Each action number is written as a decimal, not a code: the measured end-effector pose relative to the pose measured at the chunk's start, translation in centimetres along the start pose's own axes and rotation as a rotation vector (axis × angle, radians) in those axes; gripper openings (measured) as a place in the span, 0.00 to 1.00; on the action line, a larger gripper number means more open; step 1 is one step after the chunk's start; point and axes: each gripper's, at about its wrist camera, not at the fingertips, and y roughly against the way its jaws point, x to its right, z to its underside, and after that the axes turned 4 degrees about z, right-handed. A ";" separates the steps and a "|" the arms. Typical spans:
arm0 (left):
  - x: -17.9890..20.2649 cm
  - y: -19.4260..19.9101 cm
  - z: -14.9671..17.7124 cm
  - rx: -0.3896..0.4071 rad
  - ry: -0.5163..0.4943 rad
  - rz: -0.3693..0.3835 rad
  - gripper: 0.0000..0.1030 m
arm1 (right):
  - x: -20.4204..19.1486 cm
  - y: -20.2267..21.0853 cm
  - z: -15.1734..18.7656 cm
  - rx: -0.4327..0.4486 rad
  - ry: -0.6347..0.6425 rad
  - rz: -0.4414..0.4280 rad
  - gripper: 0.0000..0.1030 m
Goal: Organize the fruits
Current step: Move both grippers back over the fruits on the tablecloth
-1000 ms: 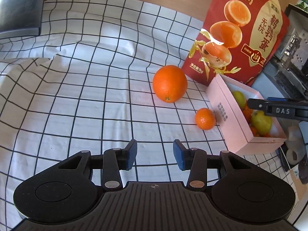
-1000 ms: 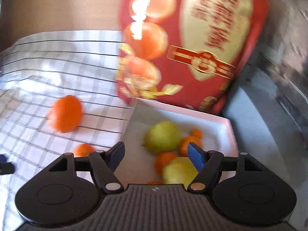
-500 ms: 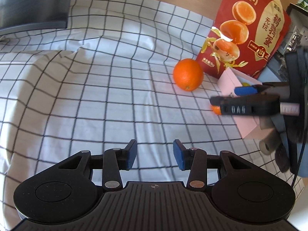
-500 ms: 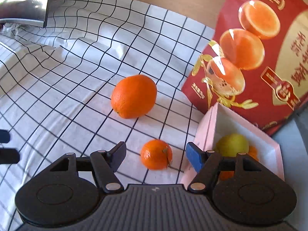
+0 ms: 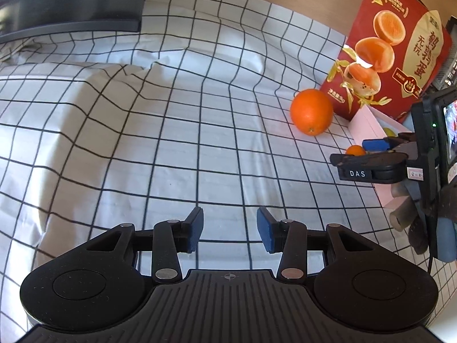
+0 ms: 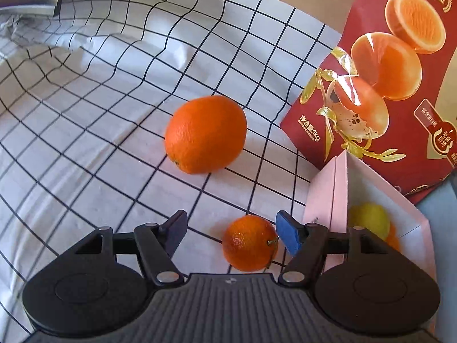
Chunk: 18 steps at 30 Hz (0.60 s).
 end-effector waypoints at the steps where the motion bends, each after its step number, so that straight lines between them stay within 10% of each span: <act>1: 0.2 -0.1 0.0 -0.003 -0.004 0.005 0.44 | -0.1 0.0 0.2 0.000 0.007 0.013 0.61; 5: 1.3 -0.8 0.0 -0.020 -0.033 0.036 0.44 | 0.2 0.7 0.6 0.012 0.020 0.056 0.37; 18: 3.2 -1.6 -0.3 -0.031 -0.074 0.091 0.44 | 0.8 6.9 3.7 0.037 -0.104 -0.172 0.30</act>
